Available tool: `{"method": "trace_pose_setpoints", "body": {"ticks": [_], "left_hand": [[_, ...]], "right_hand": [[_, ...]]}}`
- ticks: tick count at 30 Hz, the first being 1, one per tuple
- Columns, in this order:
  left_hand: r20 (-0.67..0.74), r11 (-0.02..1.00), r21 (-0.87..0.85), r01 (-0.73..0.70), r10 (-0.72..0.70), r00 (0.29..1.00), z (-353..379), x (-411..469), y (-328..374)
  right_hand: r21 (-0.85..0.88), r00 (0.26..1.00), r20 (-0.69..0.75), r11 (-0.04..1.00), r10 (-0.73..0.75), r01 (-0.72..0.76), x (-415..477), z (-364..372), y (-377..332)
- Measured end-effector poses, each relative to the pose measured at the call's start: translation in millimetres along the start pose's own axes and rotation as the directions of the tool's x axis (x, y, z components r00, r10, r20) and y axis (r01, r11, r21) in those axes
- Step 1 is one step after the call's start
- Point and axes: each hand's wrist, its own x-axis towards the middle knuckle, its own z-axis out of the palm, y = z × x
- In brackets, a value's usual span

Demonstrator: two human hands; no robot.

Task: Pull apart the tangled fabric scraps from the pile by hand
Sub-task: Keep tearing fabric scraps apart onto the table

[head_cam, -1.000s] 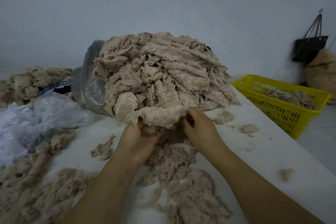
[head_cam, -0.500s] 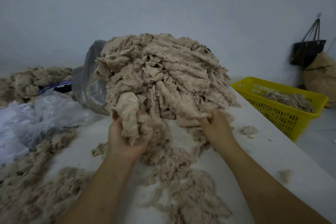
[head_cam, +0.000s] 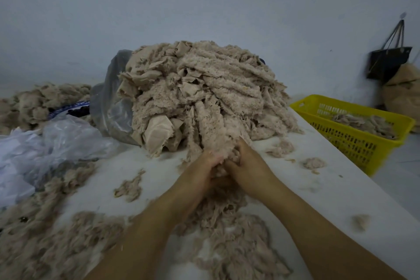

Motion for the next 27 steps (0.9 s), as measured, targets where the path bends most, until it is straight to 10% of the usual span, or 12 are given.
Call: {"method": "trace_pose_setpoints", "body": {"ticks": [4,9,13,15,18,21,27], "left_hand": [[-0.032,0.97,0.122,-0.21,0.215,0.976,-12.8,-10.0,-7.5],[-0.383,0.831,0.553,-0.061,0.319,0.867,-33.6,1.8,-9.6],[-0.313,0.591,0.791,0.16,0.164,0.935,-46.5,10.8,-21.2],[-0.318,0.474,0.854,0.217,0.144,0.937,-48.9,13.0,-25.2],[-0.328,0.602,0.788,0.13,0.232,0.916,-49.0,12.3,-23.2],[-0.294,0.685,0.725,-0.072,0.403,0.867,-40.9,5.0,-13.3],[0.306,0.49,0.727,-0.482,0.397,0.865,-8.7,-14.7,-7.3]], "right_hand": [[0.455,0.941,-0.236,0.883,0.244,-0.115,6.6,-18.2,7.8],[0.95,0.72,-0.299,0.269,0.627,0.161,8.9,-69.1,31.2],[0.752,0.766,-0.148,0.574,0.626,-0.324,10.0,-35.4,28.1],[0.498,0.867,-0.153,0.794,0.475,-0.348,7.1,-18.8,19.2],[0.097,0.98,-0.051,0.977,0.194,-0.188,0.1,-3.9,15.5],[0.17,0.988,0.045,0.973,0.148,-0.154,-4.0,0.2,10.4],[0.538,0.951,0.192,0.785,0.241,-0.307,-1.5,0.8,4.7]]}}
